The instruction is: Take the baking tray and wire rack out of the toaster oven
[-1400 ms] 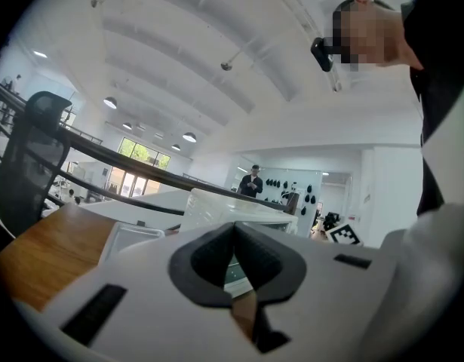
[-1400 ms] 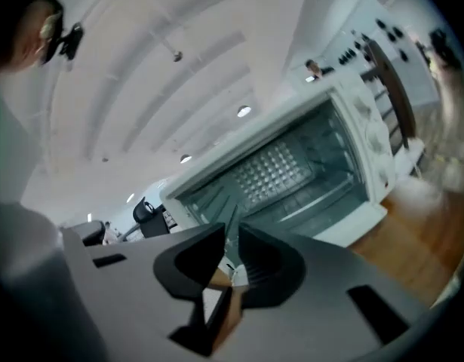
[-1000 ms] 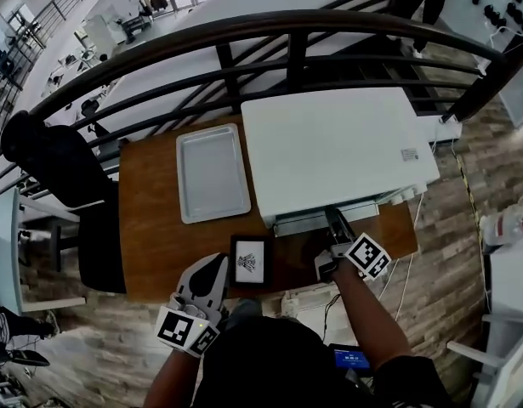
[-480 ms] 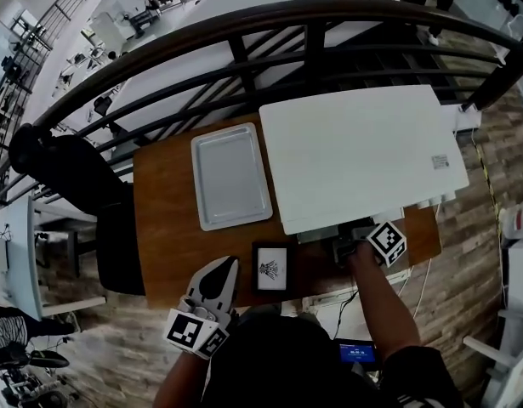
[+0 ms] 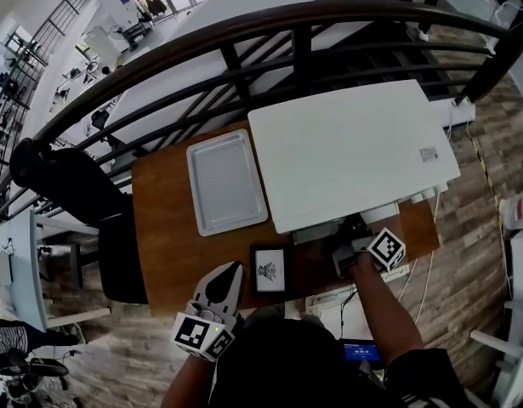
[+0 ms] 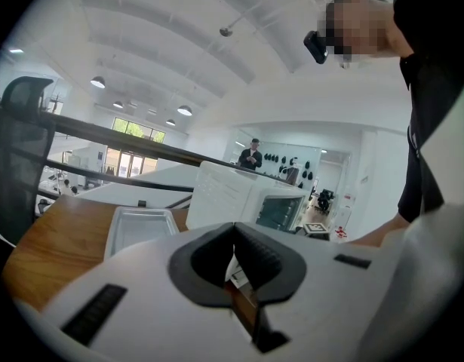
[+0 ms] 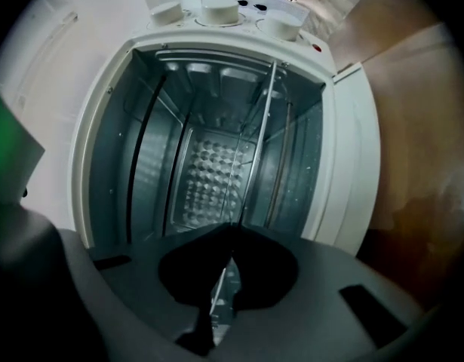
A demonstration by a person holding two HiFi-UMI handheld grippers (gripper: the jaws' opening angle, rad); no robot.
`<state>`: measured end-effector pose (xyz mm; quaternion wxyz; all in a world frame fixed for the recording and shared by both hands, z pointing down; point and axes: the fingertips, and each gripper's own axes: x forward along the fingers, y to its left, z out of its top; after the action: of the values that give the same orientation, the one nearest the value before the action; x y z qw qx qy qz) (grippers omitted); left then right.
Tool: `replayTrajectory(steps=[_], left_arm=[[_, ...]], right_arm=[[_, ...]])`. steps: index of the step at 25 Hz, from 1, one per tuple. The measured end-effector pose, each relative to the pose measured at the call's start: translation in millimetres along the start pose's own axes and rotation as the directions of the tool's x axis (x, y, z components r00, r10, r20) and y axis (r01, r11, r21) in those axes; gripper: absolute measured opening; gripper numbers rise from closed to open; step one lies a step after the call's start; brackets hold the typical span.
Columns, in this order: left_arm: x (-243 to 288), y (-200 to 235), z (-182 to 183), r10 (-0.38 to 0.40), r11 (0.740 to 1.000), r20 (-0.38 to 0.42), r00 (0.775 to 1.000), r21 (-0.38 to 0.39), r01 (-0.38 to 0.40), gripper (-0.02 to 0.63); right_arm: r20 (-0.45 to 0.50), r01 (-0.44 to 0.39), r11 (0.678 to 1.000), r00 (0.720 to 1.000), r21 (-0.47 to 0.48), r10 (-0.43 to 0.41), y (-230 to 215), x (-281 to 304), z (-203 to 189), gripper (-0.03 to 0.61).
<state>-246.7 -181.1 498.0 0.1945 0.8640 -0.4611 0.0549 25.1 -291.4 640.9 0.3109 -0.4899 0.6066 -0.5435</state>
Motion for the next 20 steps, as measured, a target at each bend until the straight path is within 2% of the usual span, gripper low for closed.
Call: replayTrajectory(steps=[6,13,20], left_arm=[[-2.5,-26.7,-2.6,-0.033,0.999,-0.002,0.999,0.008,0.033,0.012],[-9.8,-45.3,-11.7,-0.029,0.999,0.001,1.000,0.019,0.029,0.012],[-6.8,-82.8,-18.3,-0.088,0.996,-0.006,0.996,0.029,0.088,0.012]], right_arm=[[-0.012,-0.019,1.000,1.000,0.023,0.020,-1.6,-14.5,-2.4,-0.002],[-0.053,-0.045,0.997,0.997,0.056,0.048,-5.9,-66.7,-12.7,-0.003],[-0.099,-0.077,0.992,0.991,0.098,0.087,-3.6,-123.2,-24.5,-0.003]])
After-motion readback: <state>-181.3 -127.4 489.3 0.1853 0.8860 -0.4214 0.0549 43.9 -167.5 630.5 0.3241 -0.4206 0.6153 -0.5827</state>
